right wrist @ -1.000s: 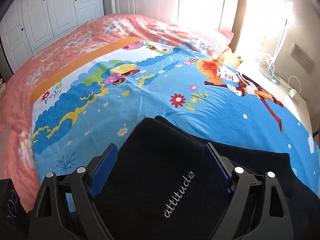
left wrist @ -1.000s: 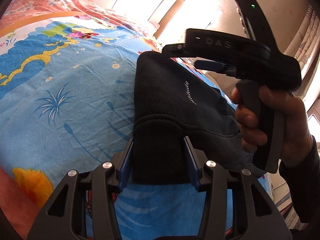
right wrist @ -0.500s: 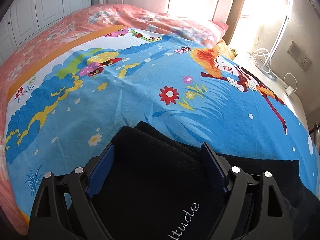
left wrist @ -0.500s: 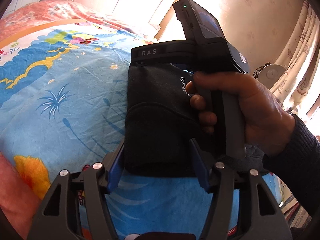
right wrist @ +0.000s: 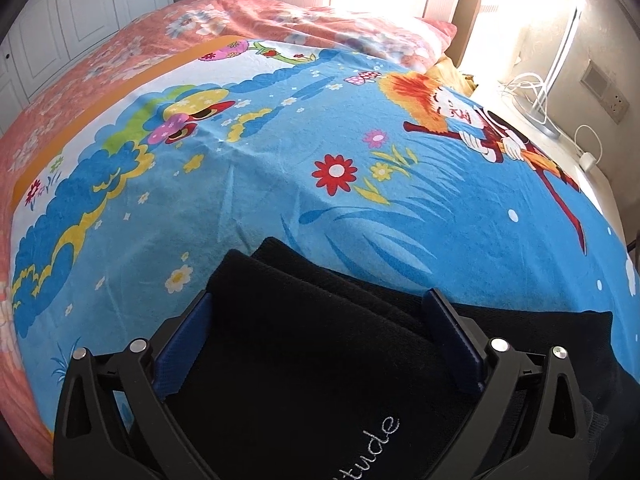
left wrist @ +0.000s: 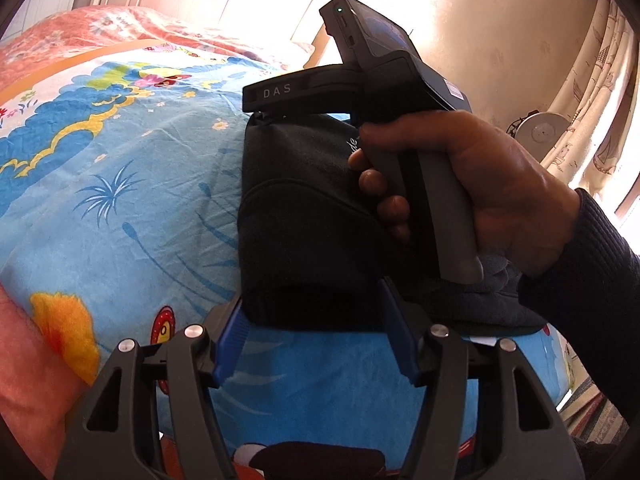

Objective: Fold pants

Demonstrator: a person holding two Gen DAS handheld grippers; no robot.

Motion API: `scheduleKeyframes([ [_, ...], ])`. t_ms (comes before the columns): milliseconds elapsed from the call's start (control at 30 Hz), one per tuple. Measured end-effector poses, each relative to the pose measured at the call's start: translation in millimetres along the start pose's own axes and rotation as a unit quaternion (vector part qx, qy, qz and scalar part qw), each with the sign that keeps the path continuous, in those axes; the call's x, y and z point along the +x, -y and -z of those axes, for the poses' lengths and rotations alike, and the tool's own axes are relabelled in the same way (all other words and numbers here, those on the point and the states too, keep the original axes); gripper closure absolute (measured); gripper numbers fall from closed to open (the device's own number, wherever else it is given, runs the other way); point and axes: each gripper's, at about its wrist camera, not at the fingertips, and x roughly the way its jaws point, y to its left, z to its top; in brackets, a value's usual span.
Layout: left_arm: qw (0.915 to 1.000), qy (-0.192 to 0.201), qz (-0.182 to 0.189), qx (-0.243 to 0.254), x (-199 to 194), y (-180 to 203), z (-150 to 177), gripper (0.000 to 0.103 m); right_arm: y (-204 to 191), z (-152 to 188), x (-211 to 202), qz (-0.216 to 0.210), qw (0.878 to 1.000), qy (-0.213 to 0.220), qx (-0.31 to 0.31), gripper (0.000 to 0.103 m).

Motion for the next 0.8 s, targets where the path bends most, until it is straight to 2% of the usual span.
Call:
scheduleKeyframes([
  [67,0.9994,-0.004,0.022,-0.025,-5.9,-8.9,-3.7,0.042,4.3,-3.7,2.8,-0.015,1.000,-0.012,0.011,0.004],
  [167,0.9955,0.029,0.030,-0.085,-17.7,-27.3,-14.1,0.041,3.4,-7.6,1.5,-0.023,1.000,-0.019,0.003,0.004],
  [200,0.9943,0.029,0.036,-0.096,-16.6,-30.3,-18.1,0.041,3.3,-10.2,-0.1,-0.029,0.999,-0.023,-0.001,0.004],
  [333,0.9842,-0.002,0.038,-0.173,2.5,-43.0,-24.2,0.036,10.9,-27.5,-26.7,-0.045,0.998,-0.036,0.011,0.004],
  [433,0.9775,-0.004,0.054,-0.204,3.5,-46.1,-23.5,0.035,9.7,-39.5,-58.7,-0.032,0.999,-0.036,-0.022,0.004],
  [467,0.9714,-0.010,0.076,-0.225,6.0,-49.3,-22.5,0.035,8.8,-41.7,-66.1,-0.025,0.998,-0.042,-0.032,0.004],
  [500,0.9611,-0.016,0.102,-0.256,9.3,-54.0,-20.9,0.035,7.7,-42.8,-70.1,-0.023,0.998,-0.054,-0.037,0.004],
  [600,0.9183,-0.020,0.167,-0.358,10.9,-70.2,-14.4,0.028,1.8,-40.4,-69.9,-0.050,0.993,-0.098,-0.044,0.004],
  [633,0.9071,-0.021,0.179,-0.380,10.7,-75.2,-13.0,0.027,1.0,-39.5,-69.1,-0.050,0.993,-0.104,-0.039,0.004],
  [667,0.8999,-0.022,0.185,-0.394,10.1,-79.3,-12.1,0.027,0.6,-38.8,-67.9,-0.047,0.992,-0.109,-0.034,0.004],
  [700,0.8984,-0.020,0.181,-0.400,10.0,-82.0,-12.3,0.027,-0.1,-38.0,-65.0,-0.045,0.992,-0.114,-0.030,0.004],
  [800,0.9116,-0.023,0.143,-0.385,13.6,-77.1,-18.3,0.029,-4.5,-32.2,-46.3,-0.049,0.987,-0.151,-0.014,0.005],
])
